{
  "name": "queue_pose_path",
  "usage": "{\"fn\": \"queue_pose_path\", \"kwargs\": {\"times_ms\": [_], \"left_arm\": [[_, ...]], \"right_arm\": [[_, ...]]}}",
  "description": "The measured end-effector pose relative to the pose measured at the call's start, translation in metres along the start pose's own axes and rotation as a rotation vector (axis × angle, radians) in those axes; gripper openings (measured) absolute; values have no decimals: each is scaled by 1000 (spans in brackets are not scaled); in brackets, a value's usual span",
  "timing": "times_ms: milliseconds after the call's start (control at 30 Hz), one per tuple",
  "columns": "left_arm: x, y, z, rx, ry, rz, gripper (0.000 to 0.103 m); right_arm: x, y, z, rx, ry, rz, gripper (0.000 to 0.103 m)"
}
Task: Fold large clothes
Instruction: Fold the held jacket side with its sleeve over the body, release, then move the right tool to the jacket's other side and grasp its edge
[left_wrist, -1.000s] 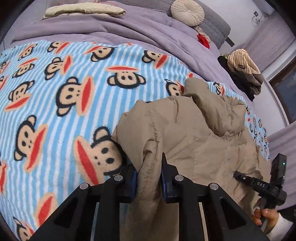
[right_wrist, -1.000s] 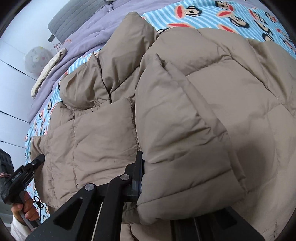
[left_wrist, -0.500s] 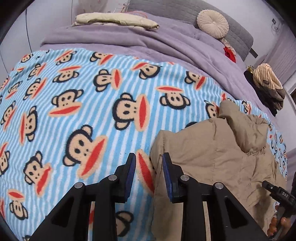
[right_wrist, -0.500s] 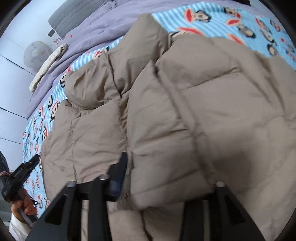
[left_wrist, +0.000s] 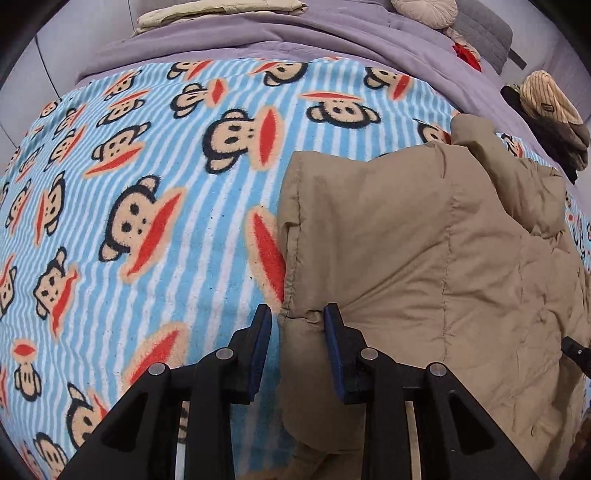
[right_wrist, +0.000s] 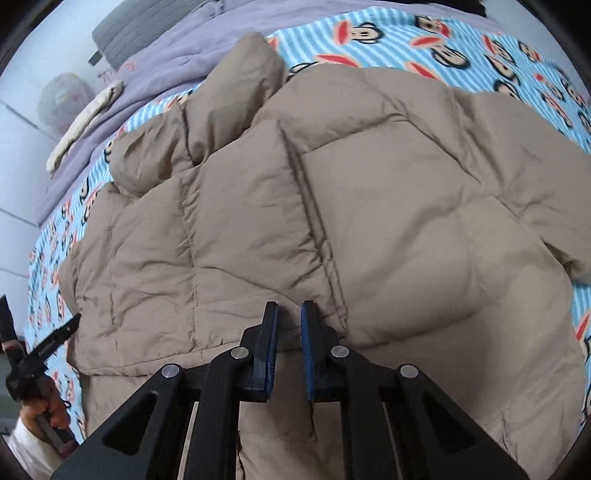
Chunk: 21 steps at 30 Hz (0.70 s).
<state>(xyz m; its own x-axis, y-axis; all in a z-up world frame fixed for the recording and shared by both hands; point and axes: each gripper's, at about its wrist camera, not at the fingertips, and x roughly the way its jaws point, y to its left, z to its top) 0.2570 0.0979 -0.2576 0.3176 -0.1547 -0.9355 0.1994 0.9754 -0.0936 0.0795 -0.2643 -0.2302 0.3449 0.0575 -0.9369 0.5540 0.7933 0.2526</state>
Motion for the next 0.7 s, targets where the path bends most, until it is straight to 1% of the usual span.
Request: {"fn": "queue_pose_path", "kwargs": {"times_ms": [67,100,167,267,500,567,600,633,700], "left_arm": [[-11,-3,0,23,0,30,32],[-18,-4,-2,30,-3,37,32],[-34,-9,-6,40,-8,27,32],[-59,-24,-20,69,-21,17,32],[-100,-71,-61,145,11,-31,32],[-110,-84,-70,158,10,-35,75],[-115,-89,-74,158,-3,-23,103],[-122,-95,-78,170,-25,-15,103],[-128,-109,-83,218,-23,-21,103]], "right_arm": [[-12,-10,-1,20,-6,-41,13],[-17,-17,-2,33,-1,-30,14],[-29,-31,-5,71,10,6,16],[-46,-43,-16,93,23,17,16],[-73,-47,-51,104,58,67,16],[-79,-50,-61,121,60,80,16],[-81,-51,-64,131,59,87,16],[-83,-53,-68,142,58,95,16],[-87,-55,-73,153,54,109,16]]}}
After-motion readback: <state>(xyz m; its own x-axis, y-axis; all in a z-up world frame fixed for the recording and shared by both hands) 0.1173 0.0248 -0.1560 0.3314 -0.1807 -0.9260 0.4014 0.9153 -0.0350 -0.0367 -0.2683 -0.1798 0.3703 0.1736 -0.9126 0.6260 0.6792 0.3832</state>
